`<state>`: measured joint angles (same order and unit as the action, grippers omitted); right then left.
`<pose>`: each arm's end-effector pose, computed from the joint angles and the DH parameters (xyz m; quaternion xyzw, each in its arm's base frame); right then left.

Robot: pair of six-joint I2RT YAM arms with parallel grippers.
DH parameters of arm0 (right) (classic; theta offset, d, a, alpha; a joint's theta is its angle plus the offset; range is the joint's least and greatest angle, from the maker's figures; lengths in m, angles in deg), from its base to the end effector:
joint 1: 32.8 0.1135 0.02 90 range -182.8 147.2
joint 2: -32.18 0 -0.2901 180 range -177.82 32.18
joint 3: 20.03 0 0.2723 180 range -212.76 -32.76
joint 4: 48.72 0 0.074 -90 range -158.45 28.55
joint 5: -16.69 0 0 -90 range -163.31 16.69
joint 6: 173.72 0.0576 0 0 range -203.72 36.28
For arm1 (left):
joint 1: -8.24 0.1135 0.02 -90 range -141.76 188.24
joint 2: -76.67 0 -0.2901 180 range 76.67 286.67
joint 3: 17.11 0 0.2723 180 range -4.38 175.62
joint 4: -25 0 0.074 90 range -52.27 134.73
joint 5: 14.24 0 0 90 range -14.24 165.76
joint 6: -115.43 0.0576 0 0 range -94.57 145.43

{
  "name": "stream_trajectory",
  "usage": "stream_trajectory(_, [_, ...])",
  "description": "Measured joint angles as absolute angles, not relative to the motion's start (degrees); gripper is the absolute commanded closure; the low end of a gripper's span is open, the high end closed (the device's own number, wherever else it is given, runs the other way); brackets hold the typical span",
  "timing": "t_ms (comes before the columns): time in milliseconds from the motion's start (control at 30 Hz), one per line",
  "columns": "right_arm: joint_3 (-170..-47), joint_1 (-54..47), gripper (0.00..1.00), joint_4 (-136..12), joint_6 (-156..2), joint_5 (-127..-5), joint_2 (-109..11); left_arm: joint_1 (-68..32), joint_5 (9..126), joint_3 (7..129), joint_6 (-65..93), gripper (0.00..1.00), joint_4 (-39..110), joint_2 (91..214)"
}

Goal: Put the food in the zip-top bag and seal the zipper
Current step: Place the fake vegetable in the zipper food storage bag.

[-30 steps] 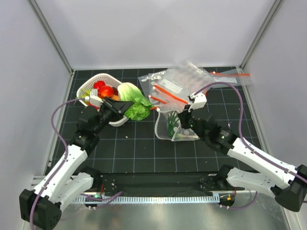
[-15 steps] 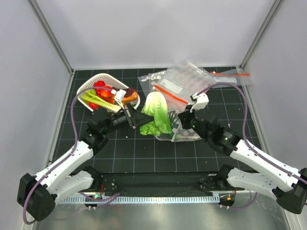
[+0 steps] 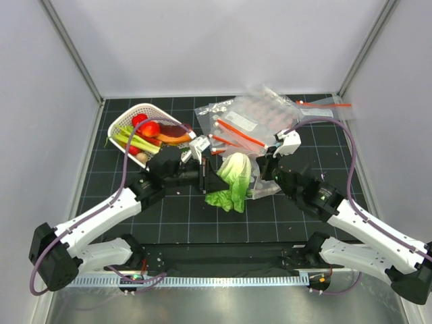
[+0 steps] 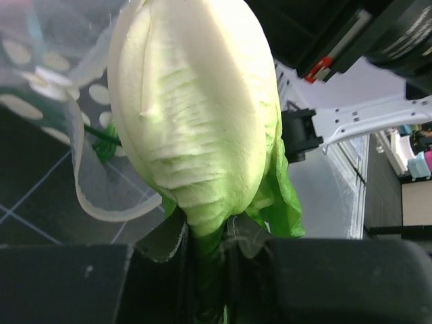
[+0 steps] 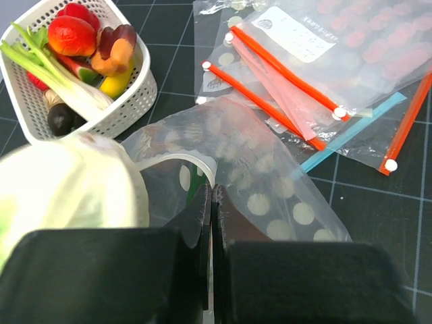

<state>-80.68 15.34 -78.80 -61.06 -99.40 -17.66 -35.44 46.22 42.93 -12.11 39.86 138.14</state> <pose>0.1650 0.1462 0.3448 -0.0478 0.8037 0.1766 0.5662 0.1777 -0.2089 0.3268 0.1941 0.7644 -0.5324 0.3075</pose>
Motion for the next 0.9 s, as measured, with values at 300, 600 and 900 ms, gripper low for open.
stream_trajectory(300, [-80.68, 15.34, 0.99, -78.64, -62.03, -102.33, -17.68, -37.58, 46.09, 44.42, -11.39, 1.00, 45.93, 145.05])
stream_trajectory(600, [-80.66, 15.45, 0.99, -76.59, -66.00, -93.19, -20.59, -37.82, 44.19, 46.19, -10.21, 1.00, 46.61, 151.08])
stream_trajectory(900, [-81.88, 19.36, 0.99, -76.70, -70.05, -86.70, -26.47, -37.89, 45.63, 46.19, -8.16, 1.00, 49.39, 151.04])
